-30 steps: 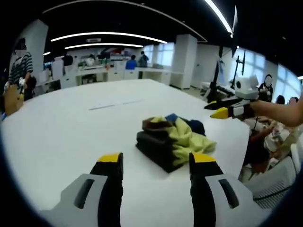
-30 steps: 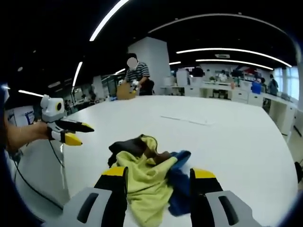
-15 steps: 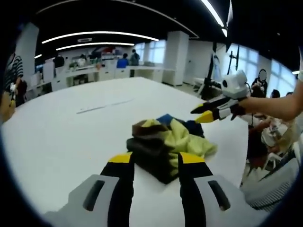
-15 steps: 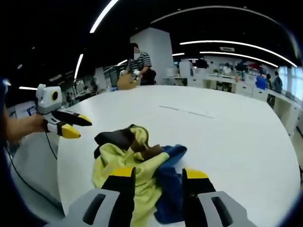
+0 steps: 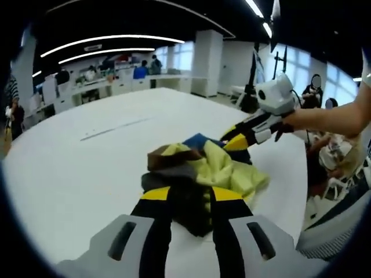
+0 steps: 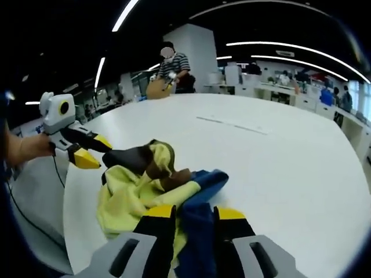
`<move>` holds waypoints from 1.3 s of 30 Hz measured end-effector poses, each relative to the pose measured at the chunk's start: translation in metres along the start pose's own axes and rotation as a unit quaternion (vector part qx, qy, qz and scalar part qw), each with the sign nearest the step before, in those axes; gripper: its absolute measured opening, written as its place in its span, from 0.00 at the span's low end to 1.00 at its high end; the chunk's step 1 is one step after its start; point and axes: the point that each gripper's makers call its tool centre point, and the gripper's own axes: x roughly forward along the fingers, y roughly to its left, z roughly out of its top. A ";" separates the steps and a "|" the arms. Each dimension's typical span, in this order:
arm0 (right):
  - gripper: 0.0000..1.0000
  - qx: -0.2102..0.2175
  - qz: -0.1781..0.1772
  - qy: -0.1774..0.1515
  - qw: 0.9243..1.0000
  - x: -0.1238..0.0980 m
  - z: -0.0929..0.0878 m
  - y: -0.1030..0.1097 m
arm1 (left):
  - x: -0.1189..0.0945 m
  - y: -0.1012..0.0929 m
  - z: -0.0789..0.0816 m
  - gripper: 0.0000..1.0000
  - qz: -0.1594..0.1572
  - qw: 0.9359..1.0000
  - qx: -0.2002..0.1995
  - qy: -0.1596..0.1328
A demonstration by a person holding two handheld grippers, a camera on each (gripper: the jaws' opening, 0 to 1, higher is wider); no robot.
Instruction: Fold the garment on the visible template until the final outline fits inside the template.
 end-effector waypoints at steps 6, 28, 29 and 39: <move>0.14 0.011 0.003 0.004 1.000 0.004 -0.002 -0.001 | 0.008 0.002 -0.003 0.07 -0.003 1.000 -0.011 0.006; 0.00 -0.012 -0.009 -0.057 0.998 -0.022 0.040 0.015 | -0.003 0.007 0.001 0.00 0.019 1.000 -0.009 0.002; 0.00 -0.021 -0.009 -0.060 0.998 -0.025 0.045 0.018 | -0.004 0.007 0.000 0.00 0.019 1.000 -0.008 0.003; 0.00 -0.120 0.022 -0.056 0.991 -0.044 0.056 0.057 | -0.007 0.006 -0.004 0.00 0.023 1.000 0.002 0.006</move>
